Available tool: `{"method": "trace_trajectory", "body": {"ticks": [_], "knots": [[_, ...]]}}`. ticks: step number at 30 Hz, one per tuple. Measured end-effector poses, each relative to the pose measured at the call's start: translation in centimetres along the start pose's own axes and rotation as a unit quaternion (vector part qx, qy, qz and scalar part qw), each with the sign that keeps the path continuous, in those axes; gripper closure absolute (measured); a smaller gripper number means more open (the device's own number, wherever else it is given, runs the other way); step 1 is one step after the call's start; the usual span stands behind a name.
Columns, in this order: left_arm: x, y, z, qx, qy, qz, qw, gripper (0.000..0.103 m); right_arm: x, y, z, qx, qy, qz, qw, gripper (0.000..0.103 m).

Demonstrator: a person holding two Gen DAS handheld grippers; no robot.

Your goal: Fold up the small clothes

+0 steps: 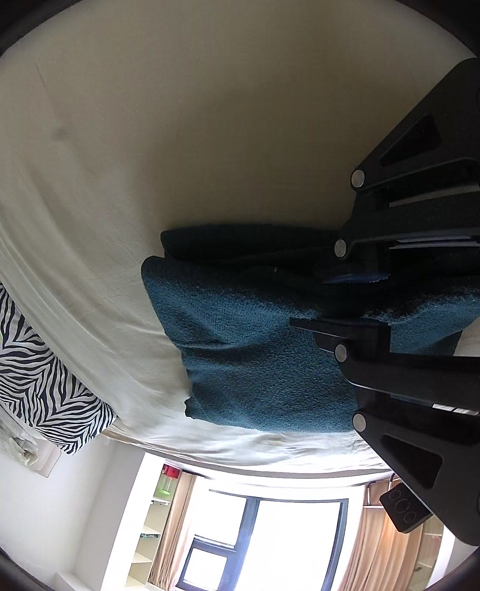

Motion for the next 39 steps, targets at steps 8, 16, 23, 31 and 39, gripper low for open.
{"method": "trace_trajectory", "body": {"ticks": [8,16,23,31,39], "knots": [[-0.6,-0.4,-0.9,-0.018,-0.022,0.005,0.9996,0.034,-0.1,-1.0,-1.2,-0.019,-0.016,-0.006,1.000,0.090],[-4.4,-2.2,-2.6,-0.067,-0.100,0.007,0.9927,0.033,0.7,0.7,-1.9,-0.015,-0.025,-0.045,0.999,0.084],[-5.1,-4.0,-1.4,-0.096,-0.106,0.015,0.9896,0.033,7.1,3.6,0.2,0.003,0.031,-0.062,0.998,0.045],[-3.4,-5.3,-0.9,-0.124,-0.118,0.032,0.9847,0.032,10.7,2.1,-1.6,0.032,0.037,-0.045,0.998,0.091],[-3.8,-5.7,-2.3,-0.129,-0.139,0.029,0.9815,0.032,9.6,2.2,-3.1,-0.006,0.016,-0.038,0.999,0.092]]}}
Point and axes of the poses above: each gripper's, at about its wrist camera, not at the fingertips, and y roughly against the way its jaws point, z to its left, x to its underside, the point moved 7 cm from there along -y, roughly the way its jaws point, and after that the axes turned 6 degrees about x, right-handed, at the moved point
